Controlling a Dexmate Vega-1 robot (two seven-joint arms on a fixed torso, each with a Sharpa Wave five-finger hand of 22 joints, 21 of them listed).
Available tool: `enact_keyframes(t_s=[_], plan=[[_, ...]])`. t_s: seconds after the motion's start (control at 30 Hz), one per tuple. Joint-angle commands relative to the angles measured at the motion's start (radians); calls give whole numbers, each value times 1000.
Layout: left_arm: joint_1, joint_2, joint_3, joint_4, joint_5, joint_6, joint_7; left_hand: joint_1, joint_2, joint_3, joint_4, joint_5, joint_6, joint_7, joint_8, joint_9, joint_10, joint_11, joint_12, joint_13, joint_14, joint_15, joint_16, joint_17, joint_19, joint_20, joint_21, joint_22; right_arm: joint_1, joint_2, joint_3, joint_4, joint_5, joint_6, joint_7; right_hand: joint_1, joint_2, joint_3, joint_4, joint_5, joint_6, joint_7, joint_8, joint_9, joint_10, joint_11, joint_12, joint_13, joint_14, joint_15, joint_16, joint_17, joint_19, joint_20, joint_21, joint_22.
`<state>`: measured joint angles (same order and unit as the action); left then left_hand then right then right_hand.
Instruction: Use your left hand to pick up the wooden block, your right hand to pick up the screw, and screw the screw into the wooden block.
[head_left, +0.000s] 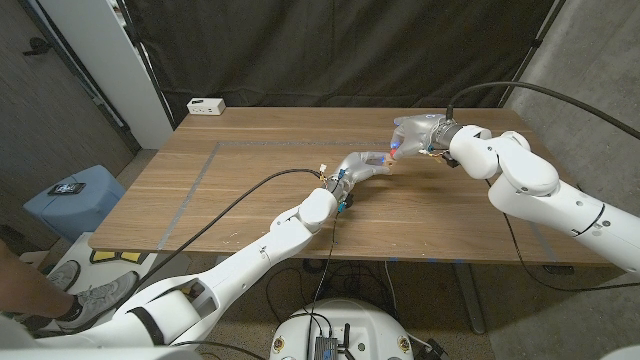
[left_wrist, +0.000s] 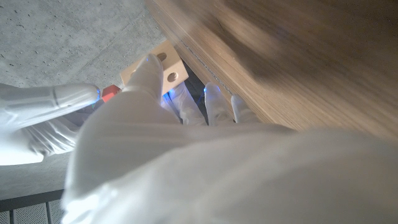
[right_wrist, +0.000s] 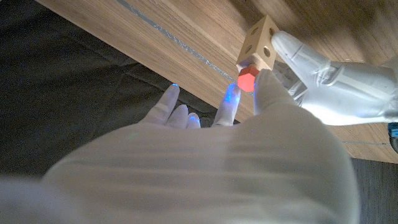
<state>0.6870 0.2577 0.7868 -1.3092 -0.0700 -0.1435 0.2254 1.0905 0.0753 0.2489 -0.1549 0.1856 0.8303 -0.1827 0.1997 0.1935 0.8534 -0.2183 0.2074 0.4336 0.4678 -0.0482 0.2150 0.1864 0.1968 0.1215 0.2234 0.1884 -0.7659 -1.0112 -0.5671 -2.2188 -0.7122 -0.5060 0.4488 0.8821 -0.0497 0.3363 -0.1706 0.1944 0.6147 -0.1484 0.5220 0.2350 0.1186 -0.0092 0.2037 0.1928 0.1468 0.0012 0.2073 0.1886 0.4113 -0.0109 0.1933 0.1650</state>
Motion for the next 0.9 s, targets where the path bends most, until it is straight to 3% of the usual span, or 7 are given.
enact_keyframes(t_s=[0.03,0.9], plan=[[3,4,-2,-6,0,1,-2,-4,9,5,4,6,5,2,6,1,11,-2,5,2,8,-77,-3,2,9,1,0,4,-9,8,1,8,1,9,-26,15,1,9,5,3,18,2,14,7,11,-2,4,3,15,-5,5,5,16,-1,4,2],[-1,6,-4,-4,-4,2,-11,-5,9,6,4,6,6,4,7,1,11,-1,6,2,9,-75,-3,2,10,2,0,4,-18,20,3,30,10,24,-73,24,2,21,10,1,79,3,58,27,56,-15,8,3,42,-20,10,9,43,-13,5,2]])
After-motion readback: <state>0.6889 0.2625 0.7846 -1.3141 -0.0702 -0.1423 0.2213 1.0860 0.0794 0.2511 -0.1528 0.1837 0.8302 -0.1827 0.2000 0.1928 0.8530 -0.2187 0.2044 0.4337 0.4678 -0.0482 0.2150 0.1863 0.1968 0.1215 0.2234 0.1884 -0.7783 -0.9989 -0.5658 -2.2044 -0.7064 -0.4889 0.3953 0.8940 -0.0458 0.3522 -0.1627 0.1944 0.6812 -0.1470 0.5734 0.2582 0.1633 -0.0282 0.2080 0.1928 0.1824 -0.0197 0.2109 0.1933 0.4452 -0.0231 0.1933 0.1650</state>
